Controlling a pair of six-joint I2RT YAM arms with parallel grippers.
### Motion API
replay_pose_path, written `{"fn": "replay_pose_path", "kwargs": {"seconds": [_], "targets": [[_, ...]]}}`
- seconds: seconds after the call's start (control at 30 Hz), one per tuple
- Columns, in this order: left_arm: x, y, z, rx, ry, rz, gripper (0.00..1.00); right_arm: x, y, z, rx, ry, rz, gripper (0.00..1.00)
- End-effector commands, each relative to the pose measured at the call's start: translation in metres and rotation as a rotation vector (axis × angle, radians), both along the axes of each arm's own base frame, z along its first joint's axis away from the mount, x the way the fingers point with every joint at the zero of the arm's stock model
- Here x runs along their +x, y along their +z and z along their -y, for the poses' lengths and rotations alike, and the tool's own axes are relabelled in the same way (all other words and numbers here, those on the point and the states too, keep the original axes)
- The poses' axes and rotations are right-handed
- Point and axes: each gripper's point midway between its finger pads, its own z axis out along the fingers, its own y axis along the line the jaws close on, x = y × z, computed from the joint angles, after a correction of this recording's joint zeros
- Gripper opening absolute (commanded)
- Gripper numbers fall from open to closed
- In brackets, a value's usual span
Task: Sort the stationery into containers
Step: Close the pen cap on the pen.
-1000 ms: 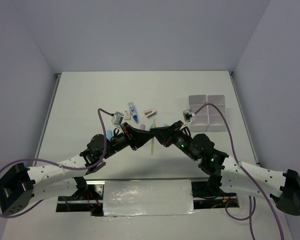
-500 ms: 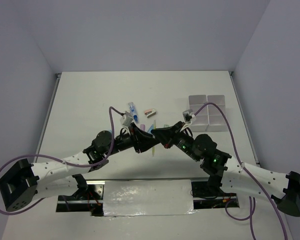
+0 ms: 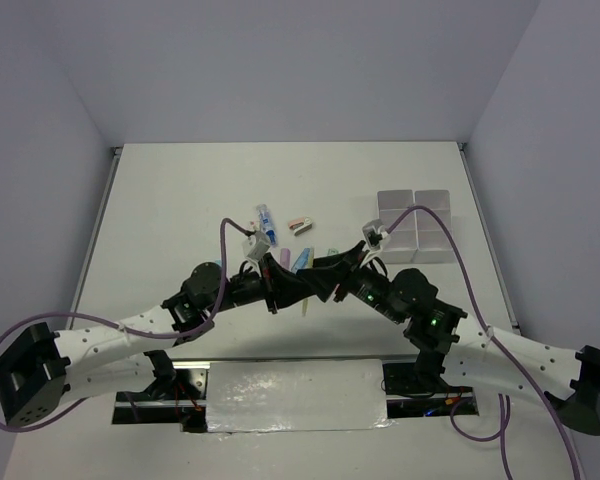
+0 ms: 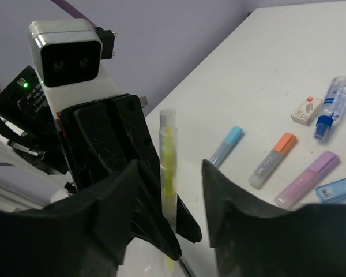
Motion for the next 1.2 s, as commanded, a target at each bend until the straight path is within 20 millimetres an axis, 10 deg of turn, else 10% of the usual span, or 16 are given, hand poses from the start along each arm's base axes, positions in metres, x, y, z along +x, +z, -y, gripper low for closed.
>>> {"fn": "replay_pose_path", "kwargs": {"seconds": [0.0,0.47,0.83,1.0,1.17], "targets": [[-0.013,0.031,-0.001,-0.039,-0.047,0.130,0.00,-0.010,0.035,0.005,0.058,0.031,0.061,0.59],[-0.027,0.020,-0.001,0.029,-0.084,0.151,0.00,-0.012,0.069,0.013,0.039,0.021,0.137,0.73],[-0.025,0.023,-0.002,0.017,-0.062,0.151,0.00,-0.006,0.045,0.005,-0.003,0.016,0.093,0.61],[-0.023,0.023,-0.001,0.022,-0.057,0.146,0.00,-0.007,0.043,0.003,-0.008,0.023,0.084,0.18],[-0.021,0.028,0.000,0.009,-0.046,0.147,0.00,-0.007,0.035,-0.001,-0.027,0.038,0.070,0.23]]}}
